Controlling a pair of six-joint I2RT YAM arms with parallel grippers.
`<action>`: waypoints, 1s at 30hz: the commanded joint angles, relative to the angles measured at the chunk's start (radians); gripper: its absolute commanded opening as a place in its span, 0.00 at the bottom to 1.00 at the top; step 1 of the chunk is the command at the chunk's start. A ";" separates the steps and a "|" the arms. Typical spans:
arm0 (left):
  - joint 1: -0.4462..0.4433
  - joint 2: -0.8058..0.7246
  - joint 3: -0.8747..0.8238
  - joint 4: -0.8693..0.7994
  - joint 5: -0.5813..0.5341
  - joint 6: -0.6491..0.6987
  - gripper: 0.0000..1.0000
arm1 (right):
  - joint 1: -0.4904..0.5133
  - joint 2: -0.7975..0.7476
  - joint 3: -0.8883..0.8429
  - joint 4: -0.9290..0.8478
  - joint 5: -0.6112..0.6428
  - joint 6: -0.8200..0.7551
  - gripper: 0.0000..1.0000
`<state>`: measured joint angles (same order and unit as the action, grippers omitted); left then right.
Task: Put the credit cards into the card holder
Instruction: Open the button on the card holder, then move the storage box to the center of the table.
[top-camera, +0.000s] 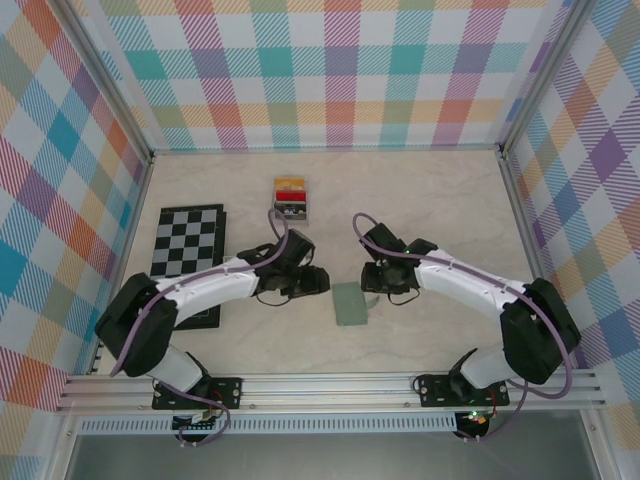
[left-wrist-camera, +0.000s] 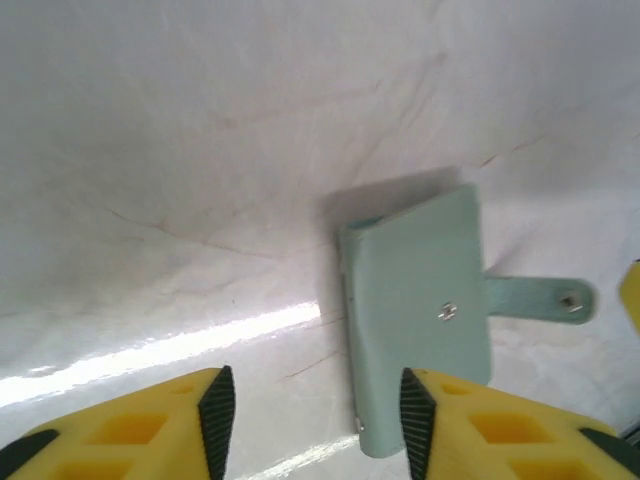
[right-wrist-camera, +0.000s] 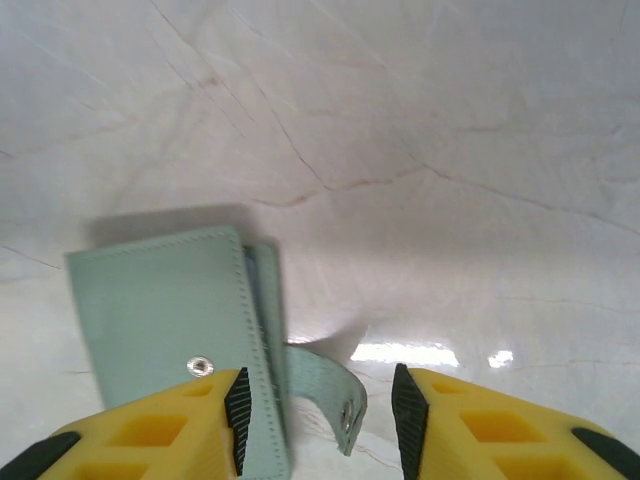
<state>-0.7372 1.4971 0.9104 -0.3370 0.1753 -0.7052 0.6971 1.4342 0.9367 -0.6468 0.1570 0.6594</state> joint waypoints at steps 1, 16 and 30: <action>0.064 -0.067 0.049 -0.070 -0.075 0.034 0.53 | -0.025 -0.015 0.033 -0.005 -0.043 -0.027 0.44; 0.519 0.235 0.454 -0.109 0.093 0.142 0.90 | -0.106 0.110 0.154 0.142 -0.229 -0.008 0.69; 0.605 0.772 1.046 -0.230 0.262 0.133 1.00 | -0.197 0.010 0.078 0.151 -0.273 0.016 0.88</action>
<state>-0.1349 2.2429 1.9007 -0.5259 0.3714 -0.5606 0.5133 1.4849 1.0348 -0.5011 -0.0910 0.6659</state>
